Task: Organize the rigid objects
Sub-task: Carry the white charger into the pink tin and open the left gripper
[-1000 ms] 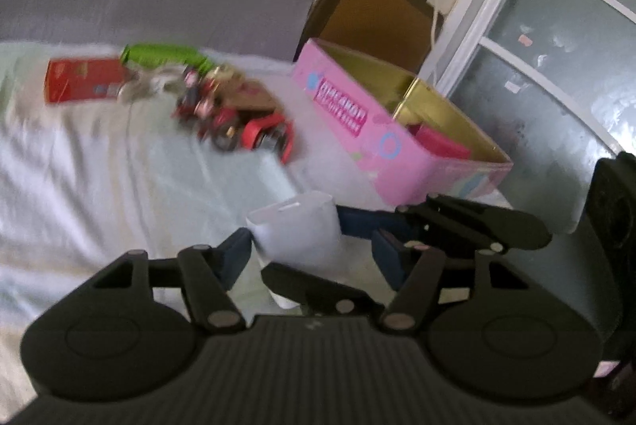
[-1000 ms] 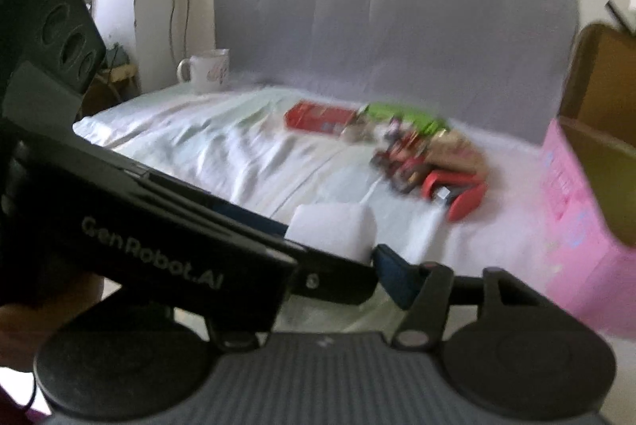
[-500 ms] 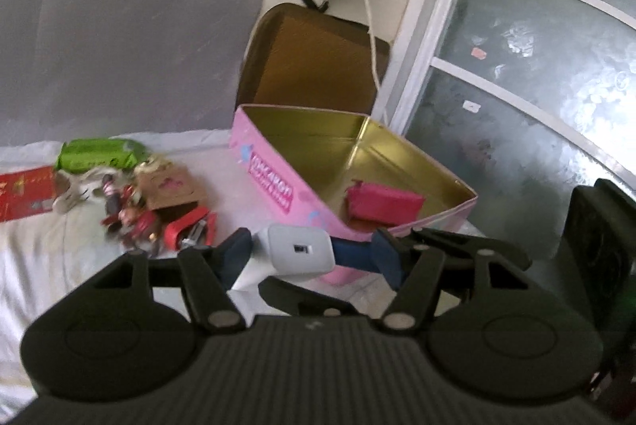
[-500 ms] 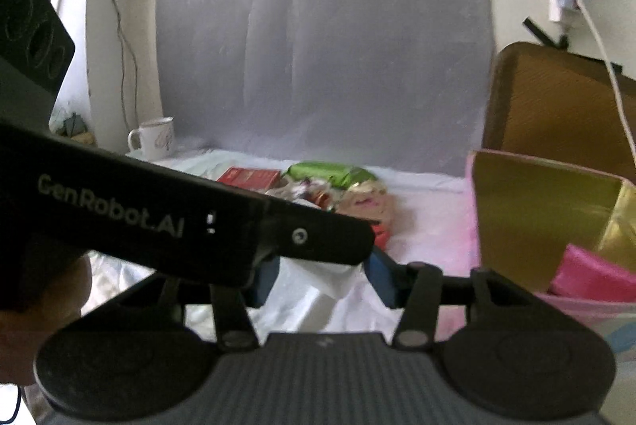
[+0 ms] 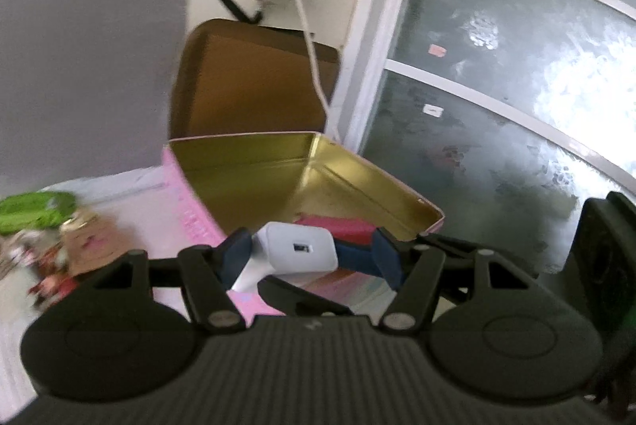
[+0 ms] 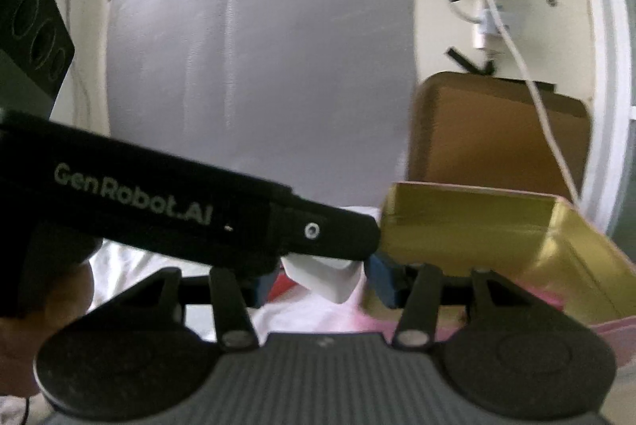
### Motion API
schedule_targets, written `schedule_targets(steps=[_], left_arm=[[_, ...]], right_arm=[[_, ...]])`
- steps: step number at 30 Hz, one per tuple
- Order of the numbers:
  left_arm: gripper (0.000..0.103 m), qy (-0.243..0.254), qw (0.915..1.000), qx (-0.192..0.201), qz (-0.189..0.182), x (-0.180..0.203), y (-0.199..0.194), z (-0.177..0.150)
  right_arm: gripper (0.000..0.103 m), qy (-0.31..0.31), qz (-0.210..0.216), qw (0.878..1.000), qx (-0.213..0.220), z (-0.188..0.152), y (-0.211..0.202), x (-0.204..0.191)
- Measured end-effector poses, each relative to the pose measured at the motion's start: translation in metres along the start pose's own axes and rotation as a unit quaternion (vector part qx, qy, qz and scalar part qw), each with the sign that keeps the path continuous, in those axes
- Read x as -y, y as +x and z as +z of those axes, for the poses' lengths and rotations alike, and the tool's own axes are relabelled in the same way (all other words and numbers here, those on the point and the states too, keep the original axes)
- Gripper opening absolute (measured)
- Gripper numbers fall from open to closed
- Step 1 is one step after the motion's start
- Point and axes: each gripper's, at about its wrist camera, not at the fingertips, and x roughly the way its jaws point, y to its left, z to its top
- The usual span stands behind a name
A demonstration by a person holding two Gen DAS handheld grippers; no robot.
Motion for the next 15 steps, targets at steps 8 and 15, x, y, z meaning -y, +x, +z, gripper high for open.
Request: schedule_targets(steps=[8, 15], left_arm=[[0.068, 0.021, 0.9994, -0.008, -0.024, 0.023, 0.060, 0.012], [0.068, -0.010, 0.9986, -0.041, -0.032, 0.017, 0.102, 0.003]], right_arm=[[0.049, 0.021, -0.051, 0.998, 0.003, -0.001, 0.005, 0.056], [0.049, 0.022, -0.066, 0.997, -0.042, -0.009, 0.030, 0.081]])
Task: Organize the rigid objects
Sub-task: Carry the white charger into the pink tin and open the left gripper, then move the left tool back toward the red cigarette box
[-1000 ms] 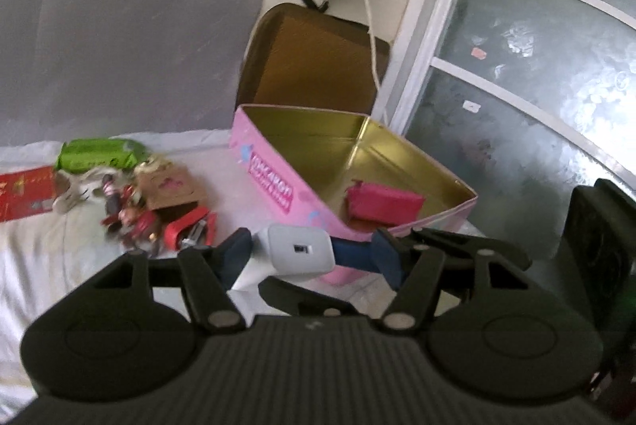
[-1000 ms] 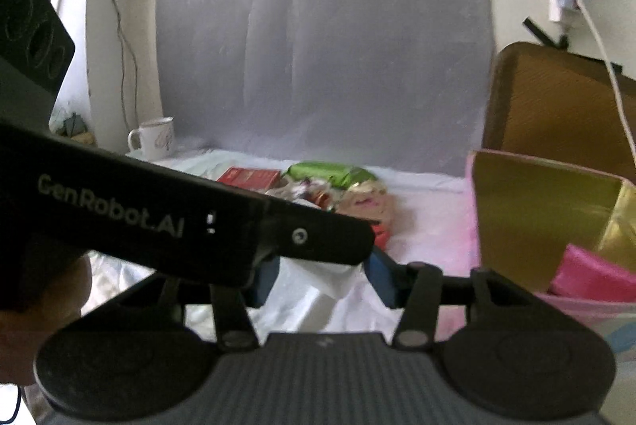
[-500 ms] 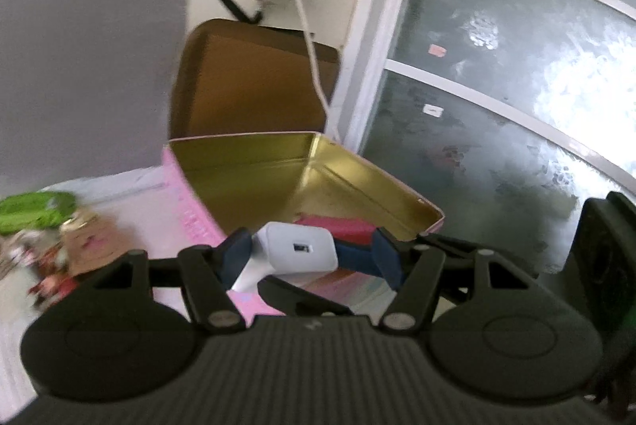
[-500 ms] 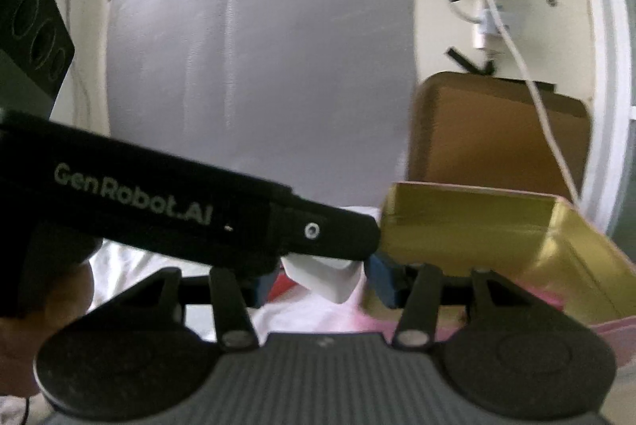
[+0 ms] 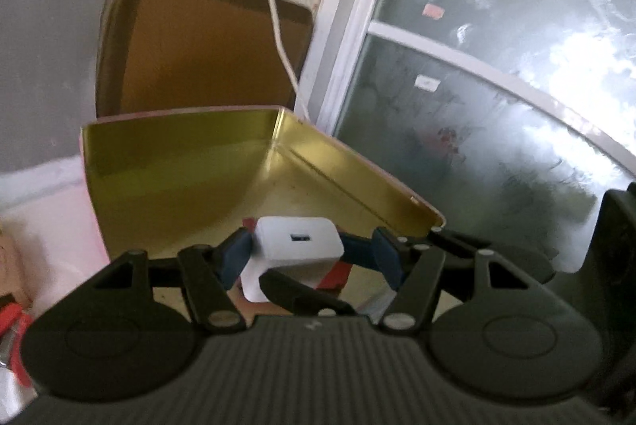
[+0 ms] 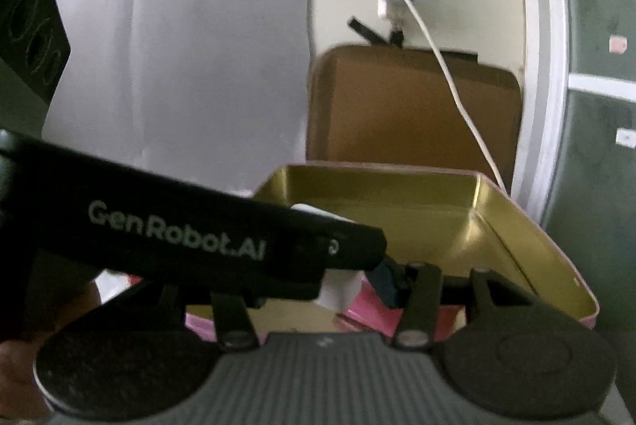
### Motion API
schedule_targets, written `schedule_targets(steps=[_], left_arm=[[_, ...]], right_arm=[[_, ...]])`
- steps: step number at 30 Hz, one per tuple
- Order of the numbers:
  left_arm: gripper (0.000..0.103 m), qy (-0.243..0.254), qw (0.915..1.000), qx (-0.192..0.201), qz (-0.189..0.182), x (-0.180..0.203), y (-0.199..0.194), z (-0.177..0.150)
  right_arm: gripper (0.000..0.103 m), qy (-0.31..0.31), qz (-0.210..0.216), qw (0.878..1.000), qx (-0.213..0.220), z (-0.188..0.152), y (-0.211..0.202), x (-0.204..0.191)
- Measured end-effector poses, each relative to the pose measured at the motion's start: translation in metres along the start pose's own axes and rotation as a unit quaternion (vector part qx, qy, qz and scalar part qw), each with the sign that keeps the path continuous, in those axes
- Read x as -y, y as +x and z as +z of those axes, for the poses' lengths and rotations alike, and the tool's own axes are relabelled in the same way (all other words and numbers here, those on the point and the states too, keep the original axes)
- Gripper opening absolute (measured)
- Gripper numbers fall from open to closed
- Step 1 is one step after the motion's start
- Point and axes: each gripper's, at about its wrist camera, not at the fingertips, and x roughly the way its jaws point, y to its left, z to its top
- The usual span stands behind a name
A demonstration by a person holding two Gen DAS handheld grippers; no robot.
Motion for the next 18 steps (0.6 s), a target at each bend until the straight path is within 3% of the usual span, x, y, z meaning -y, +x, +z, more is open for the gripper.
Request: schedule_targets(steps=[5, 9, 18], left_arm=[[0.068, -0.010, 0.9998, -0.017, 0.008, -0.006, 0.015, -0.006], [0.070, -0.007, 0.9996, -0.019, 0.019, -0.005, 0.017, -0.008], [0.070, -0.026, 0.9965, 0.060, 0.052, -0.009, -0.060, -0.001]], right_arm=[[0.050, 0.015, 0.004, 1.000, -0.027, -0.008, 0.015, 0.003], [0.063, 0.013, -0.013, 1.000, -0.017, -0.015, 0.021, -0.003], [0.063, 0.024, -0.043, 0.998, 0.029, -0.008, -0.004, -0.014]])
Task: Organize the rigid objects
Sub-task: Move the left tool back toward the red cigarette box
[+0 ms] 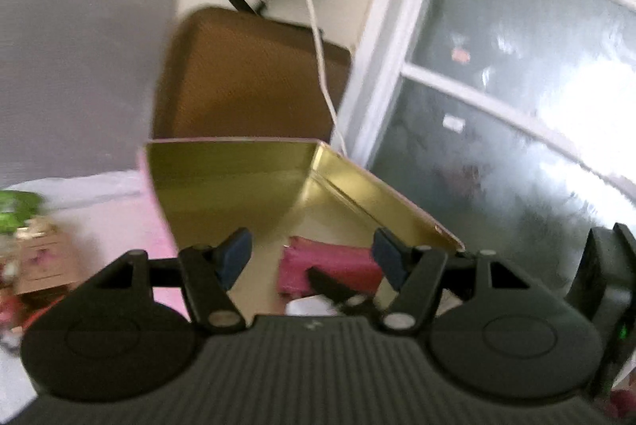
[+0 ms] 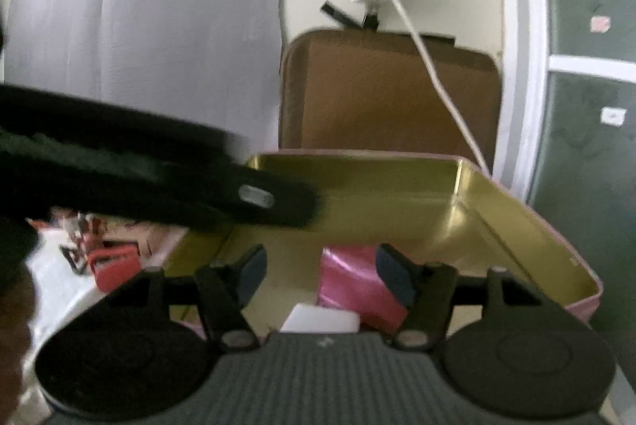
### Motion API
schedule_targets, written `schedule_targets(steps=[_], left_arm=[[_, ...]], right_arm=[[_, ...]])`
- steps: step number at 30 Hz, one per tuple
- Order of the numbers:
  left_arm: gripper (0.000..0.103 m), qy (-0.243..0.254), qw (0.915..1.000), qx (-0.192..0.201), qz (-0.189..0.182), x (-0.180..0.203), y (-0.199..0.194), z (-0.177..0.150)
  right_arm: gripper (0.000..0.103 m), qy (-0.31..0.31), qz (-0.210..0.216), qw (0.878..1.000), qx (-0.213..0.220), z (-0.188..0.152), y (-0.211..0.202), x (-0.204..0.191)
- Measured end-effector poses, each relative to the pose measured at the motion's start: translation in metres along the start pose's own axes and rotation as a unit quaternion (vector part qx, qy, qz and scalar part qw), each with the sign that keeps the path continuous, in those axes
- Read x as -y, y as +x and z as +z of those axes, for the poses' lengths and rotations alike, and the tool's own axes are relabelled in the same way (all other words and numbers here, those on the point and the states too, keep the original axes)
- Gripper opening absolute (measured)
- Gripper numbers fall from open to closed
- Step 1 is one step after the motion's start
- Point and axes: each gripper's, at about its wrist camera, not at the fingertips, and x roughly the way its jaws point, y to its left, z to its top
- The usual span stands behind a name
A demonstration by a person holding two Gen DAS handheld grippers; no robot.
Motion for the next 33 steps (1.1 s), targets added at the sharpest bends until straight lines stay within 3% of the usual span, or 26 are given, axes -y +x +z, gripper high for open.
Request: schedule_targets(steps=[4, 9, 14, 20, 27, 30, 33], left_arm=[[0.070, -0.002, 0.9992, 0.011, 0.039, -0.027, -0.046, -0.011], [0.070, -0.006, 0.9920, -0.003, 0.126, -0.078, -0.095, -0.041], [0.070, -0.039, 0.9759, -0.023, 0.214, -0.138, -0.133, -0.070], [0.070, -0.086, 0.9536, -0.026, 0.287, -0.196, -0.169, -0.087], [0.070, -0.125, 0.9364, -0.007, 0.328, -0.241, -0.201, -0.100], [0.070, -0.172, 0.9365, 0.014, 0.305, -0.256, -0.212, -0.103], [0.070, -0.183, 0.9366, 0.021, 0.298, -0.258, -0.215, -0.103]], right_arm=[[0.063, 0.007, 0.020, 0.999, 0.040, 0.010, -0.025, -0.015], [0.063, -0.012, 0.075, 0.995, 0.064, 0.017, -0.037, -0.056], [0.063, -0.062, 0.137, 0.987, 0.048, 0.012, -0.033, -0.116], [0.063, -0.091, 0.201, 0.975, 0.000, -0.002, -0.015, -0.181], [0.063, -0.134, 0.234, 0.962, -0.040, -0.017, -0.003, -0.239], [0.063, -0.151, 0.240, 0.958, -0.054, -0.019, 0.004, -0.256], [0.063, -0.166, 0.243, 0.954, -0.059, -0.021, 0.008, -0.270]])
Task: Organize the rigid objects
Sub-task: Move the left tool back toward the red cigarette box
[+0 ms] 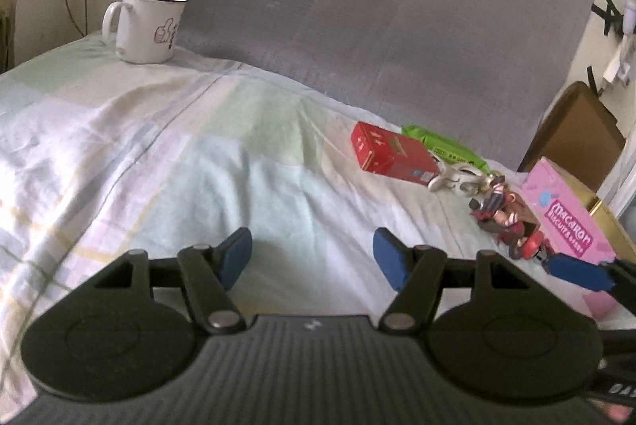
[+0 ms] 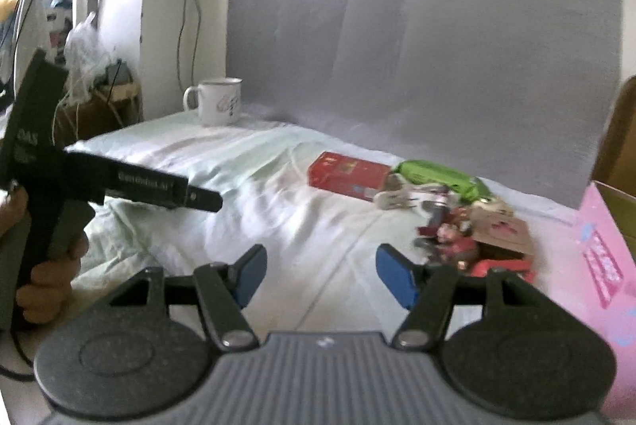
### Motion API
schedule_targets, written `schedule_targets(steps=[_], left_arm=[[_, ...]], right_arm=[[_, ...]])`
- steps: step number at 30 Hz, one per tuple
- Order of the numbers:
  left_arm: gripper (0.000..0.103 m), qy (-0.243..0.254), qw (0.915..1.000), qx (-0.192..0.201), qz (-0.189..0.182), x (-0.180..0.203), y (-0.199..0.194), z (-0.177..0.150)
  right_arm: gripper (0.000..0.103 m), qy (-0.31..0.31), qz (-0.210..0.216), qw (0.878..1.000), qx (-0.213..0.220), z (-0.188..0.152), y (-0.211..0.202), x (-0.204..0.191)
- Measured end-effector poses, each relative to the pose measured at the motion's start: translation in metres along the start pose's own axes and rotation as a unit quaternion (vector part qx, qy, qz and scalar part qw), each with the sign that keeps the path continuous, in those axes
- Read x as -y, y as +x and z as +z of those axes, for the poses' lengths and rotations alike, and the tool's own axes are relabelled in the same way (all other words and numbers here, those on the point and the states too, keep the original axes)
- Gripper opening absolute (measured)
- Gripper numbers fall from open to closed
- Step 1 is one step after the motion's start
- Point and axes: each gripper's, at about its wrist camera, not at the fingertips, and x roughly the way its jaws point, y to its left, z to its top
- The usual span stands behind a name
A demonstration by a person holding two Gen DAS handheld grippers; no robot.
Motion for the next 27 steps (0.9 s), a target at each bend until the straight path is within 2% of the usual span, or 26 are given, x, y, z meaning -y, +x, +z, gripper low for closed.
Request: schedule_targets(steps=[8, 12, 16, 21, 22, 24, 27], left_arm=[[0.070, 0.021, 0.9997, 0.007, 0.008, 0.006, 0.000, -0.004], [0.070, 0.022, 0.9997, 0.007, 0.006, 0.006, 0.001, -0.004], [0.070, 0.020, 0.9998, 0.007, 0.001, 0.006, 0.001, -0.004], [0.070, 0.018, 0.9998, 0.002, -0.006, 0.006, 0.002, -0.004], [0.070, 0.018, 0.9998, 0.002, -0.007, 0.006, 0.002, -0.004], [0.070, 0.018, 0.9998, 0.000, -0.009, 0.006, 0.003, -0.004], [0.070, 0.017, 0.9998, -0.001, -0.012, 0.006, 0.003, -0.003]], right_arm=[[0.063, -0.014, 0.010, 1.000, -0.009, 0.031, 0.052, -0.005], [0.063, 0.039, 0.006, 0.999, -0.031, 0.066, 0.102, 0.014], [0.064, 0.119, -0.008, 0.991, -0.060, 0.092, 0.155, 0.044], [0.067, 0.155, -0.005, 0.980, -0.121, 0.095, 0.209, 0.070], [0.072, 0.174, 0.007, 0.977, -0.125, 0.094, 0.215, 0.075], [0.075, 0.204, 0.019, 0.970, -0.130, 0.093, 0.221, 0.083], [0.074, 0.218, 0.044, 0.966, -0.134, 0.091, 0.222, 0.085]])
